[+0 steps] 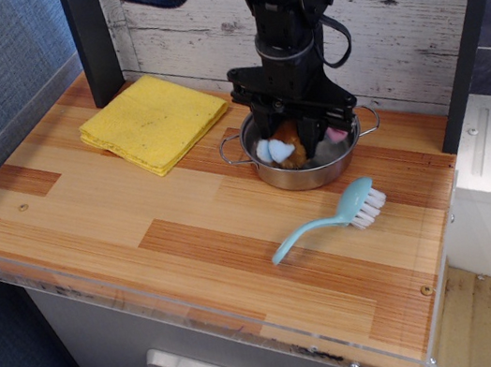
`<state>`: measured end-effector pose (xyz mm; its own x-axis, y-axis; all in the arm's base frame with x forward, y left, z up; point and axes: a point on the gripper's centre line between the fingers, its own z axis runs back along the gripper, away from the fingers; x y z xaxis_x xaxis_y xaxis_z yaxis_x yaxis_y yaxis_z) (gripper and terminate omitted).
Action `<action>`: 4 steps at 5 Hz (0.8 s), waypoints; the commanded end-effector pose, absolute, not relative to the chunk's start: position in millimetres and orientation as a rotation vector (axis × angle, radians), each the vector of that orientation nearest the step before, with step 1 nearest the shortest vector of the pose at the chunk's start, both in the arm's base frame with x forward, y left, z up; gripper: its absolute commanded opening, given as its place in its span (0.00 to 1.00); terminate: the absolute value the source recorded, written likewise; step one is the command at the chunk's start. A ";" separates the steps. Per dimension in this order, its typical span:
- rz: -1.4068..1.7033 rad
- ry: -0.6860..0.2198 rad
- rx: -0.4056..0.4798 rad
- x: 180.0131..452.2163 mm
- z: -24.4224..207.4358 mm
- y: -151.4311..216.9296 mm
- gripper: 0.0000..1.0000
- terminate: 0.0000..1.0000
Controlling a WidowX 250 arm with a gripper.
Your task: Take the orange and put it inside the pan.
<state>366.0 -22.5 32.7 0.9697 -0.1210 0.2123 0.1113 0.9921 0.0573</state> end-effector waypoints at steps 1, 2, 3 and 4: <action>-0.112 -0.227 0.032 356.9 46.2 -27.1 1.00 0.00; -0.103 -0.221 0.031 356.6 48.7 -25.5 1.00 0.00; -0.092 -0.224 0.033 355.2 51.3 -23.9 1.00 0.00; -0.086 -0.228 0.020 354.1 52.1 -23.8 1.00 0.00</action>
<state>360.8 -20.7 32.4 0.9815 -0.0950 0.1660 0.0917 0.9954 0.0275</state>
